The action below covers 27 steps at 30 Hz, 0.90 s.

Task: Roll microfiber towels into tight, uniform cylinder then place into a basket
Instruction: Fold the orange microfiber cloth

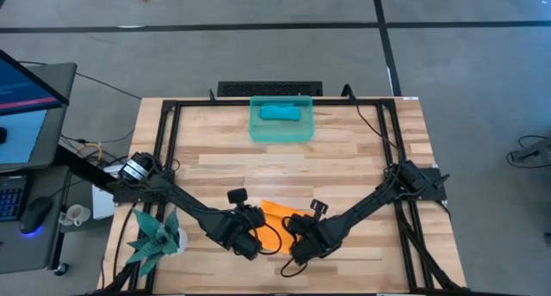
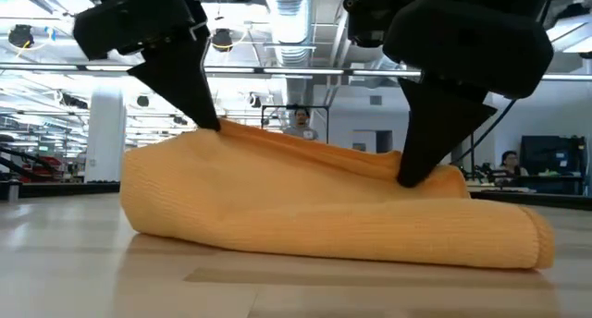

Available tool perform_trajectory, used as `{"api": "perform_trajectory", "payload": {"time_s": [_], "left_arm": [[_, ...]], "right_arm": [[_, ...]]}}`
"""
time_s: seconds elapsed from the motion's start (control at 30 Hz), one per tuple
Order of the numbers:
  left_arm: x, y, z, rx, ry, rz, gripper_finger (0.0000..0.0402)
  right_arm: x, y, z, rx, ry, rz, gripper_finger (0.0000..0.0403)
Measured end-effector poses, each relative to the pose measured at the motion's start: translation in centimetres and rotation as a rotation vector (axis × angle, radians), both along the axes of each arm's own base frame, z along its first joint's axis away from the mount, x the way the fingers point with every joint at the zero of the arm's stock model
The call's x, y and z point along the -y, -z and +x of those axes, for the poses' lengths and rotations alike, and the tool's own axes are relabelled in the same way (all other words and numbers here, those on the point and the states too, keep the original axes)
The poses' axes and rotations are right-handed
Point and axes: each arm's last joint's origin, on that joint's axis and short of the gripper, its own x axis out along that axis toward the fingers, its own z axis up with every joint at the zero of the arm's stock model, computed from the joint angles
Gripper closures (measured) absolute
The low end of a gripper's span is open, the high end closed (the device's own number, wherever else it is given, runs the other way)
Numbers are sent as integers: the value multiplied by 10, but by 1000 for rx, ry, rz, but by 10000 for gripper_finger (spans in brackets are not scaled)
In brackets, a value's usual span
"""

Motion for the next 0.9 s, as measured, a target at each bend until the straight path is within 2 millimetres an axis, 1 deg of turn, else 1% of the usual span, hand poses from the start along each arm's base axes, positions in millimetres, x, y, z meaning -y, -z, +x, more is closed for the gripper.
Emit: {"api": "perform_trajectory", "payload": {"time_s": [0.13, 0.23, 0.37, 0.47, 0.57, 0.67, 0.83, 0.9], "left_arm": [[0, 0, 0, -33, 32, -5, 369], [-1, 0, 0, -43, 45, 2, 347], [-6, 1, -2, -91, 34, -2, 314], [-10, -2, -6, -112, -6, 4, 301], [-12, -10, -11, -101, -29, -5, 300], [-8, -18, -15, -62, -33, -28, 306], [8, -23, -16, 55, 2, -32, 318], [16, -20, -12, 135, 33, -53, 323]], "right_arm": [[3, 0, 1, -7, 10, 7, 398], [5, 0, 2, -8, 34, 11, 398], [8, 0, 3, -16, 44, 23, 395], [10, 1, 5, -21, 51, 33, 396], [12, 1, 6, -24, 57, 38, 396], [15, 1, 8, -37, 67, 59, 389], [18, 1, 9, -47, 75, 76, 386], [20, 1, 10, -44, 90, 79, 391]]}}
